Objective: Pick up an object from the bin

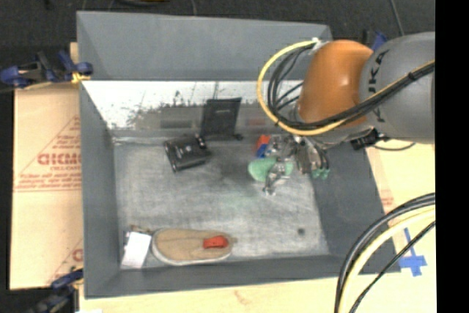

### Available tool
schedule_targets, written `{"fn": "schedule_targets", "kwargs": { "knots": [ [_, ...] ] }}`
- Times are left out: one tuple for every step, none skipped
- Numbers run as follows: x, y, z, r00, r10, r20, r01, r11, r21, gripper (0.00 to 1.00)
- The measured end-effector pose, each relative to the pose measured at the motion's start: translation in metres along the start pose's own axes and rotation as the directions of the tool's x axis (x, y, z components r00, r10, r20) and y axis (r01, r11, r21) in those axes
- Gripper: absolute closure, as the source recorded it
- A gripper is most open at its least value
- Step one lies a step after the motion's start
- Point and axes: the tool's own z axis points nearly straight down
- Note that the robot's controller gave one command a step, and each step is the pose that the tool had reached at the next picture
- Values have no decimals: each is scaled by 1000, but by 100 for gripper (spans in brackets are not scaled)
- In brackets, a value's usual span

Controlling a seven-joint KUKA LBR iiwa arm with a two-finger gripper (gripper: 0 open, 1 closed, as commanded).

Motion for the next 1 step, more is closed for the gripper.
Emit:
{"fn": "schedule_targets", "kwargs": {
  "knots": [
    [-1,0,-15,1000,-1,2,1,1000,0,100]
  ]
}}
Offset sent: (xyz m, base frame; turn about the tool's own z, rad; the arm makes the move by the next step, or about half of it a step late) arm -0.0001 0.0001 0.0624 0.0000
